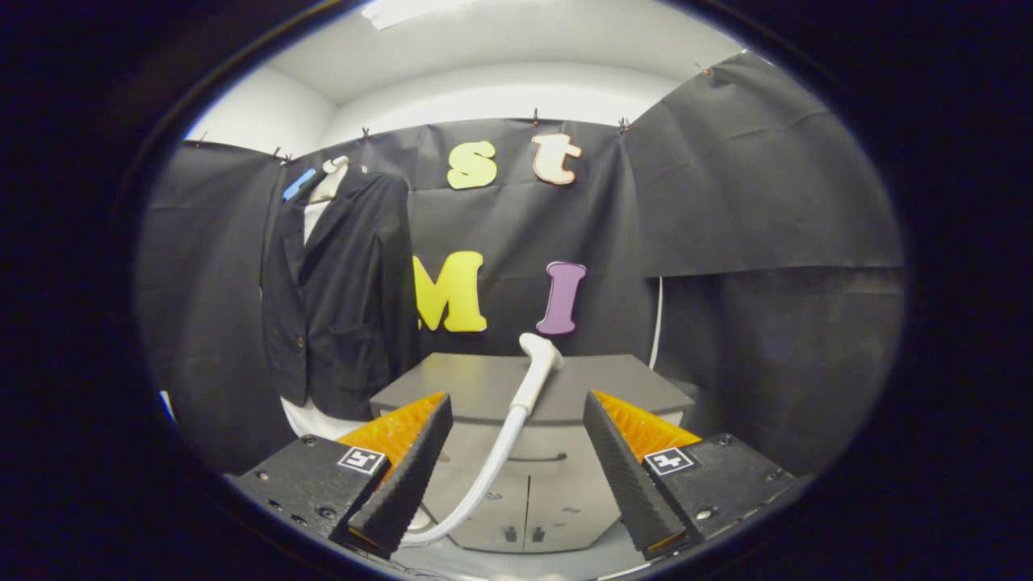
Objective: Iron the clothes twice with a garment steamer, once on the left side and once on the right side.
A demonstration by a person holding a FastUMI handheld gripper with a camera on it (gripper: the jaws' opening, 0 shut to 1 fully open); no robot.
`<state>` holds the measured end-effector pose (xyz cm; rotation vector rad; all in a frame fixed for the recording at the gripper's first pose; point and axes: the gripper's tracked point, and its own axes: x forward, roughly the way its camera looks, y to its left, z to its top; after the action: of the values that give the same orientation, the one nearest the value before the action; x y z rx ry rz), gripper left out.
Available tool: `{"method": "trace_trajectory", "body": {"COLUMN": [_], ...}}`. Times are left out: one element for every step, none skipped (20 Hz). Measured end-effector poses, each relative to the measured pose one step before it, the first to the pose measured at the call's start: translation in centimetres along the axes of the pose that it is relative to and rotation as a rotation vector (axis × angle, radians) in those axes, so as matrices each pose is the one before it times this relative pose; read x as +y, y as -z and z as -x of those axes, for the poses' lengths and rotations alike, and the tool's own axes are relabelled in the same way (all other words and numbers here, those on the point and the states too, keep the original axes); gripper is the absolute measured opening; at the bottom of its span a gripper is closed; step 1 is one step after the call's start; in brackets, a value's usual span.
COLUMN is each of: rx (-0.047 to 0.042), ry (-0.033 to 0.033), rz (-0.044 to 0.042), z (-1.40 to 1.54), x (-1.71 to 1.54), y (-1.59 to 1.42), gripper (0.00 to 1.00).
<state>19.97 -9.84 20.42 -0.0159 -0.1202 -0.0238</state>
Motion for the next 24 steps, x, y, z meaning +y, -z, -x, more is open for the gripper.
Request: {"method": "trace_trajectory", "body": {"rx": [-0.00587,0.00011,0.00253,0.00908,0.01366,0.02272,0.02404,0.01888,0.02600,0.02587,0.01865,0.02959,0.02673,0.02448,0.03099,0.02379,0.03226,0.03169,0.01854,0.01370,0.00844,0.00387,0.01181,0.01397], "ry": [-0.01012,-0.00765,-0.00726,-0.00750,-0.01038,-0.00639,-0.00723,-0.00684,0.00246,-0.00085,-0.00908,-0.00335,-0.00409,-0.00171,-0.00086,0.00230,-0.00258,-0.00513,0.00313,0.00456,0.00580,0.01944,0.01627,0.01004], "rz": [-0.00359,-0.00244,-0.00243,-0.00357,-0.00551,-0.00593,-0.00728,-0.00978,-0.01037,-0.01044,-0.01266,-0.00571,-0.00354,-0.00342,-0.00658,-0.01677,-0.01586,-0.01566,-0.02369,-0.01659,-0.00293,-0.00217,-0.00777,-0.01025], "z": [-2.250,-2.327,-2.000,-2.162,-2.002,-1.874,-1.769,-1.808,-1.707,-1.625,-1.319,-1.173,-1.109,-1.299,-1.035,-0.909,-0.896,-0.889,-0.585,-0.410,-0.468,-0.463,-0.478,-0.654], "x": [-0.465,-0.312,-0.423,-0.529,-0.464,-0.442,-0.488,-0.459,-0.565,-0.523,-0.161,-0.278,-0.258,-0.211,-0.206,-0.282,-0.142,-0.017,-0.184,-0.106,-0.143,-0.362,-0.333,-0.205], "y": [-1.154,-0.768,-0.787,-0.471,-0.263,0.001,0.049,0.153,0.085,0.290,0.298,0.593,0.484,0.533,0.392,0.486,0.583,0.842,0.281,0.308,0.148,-0.028,0.014,0.451], "gripper": [1.00,1.00,1.00,1.00,1.00,1.00,1.00,1.00,1.00,1.00,1.00,1.00,1.00,1.00,1.00,1.00,0.99,0.96,0.95,0.93,0.92,0.89,0.88,0.85]}}
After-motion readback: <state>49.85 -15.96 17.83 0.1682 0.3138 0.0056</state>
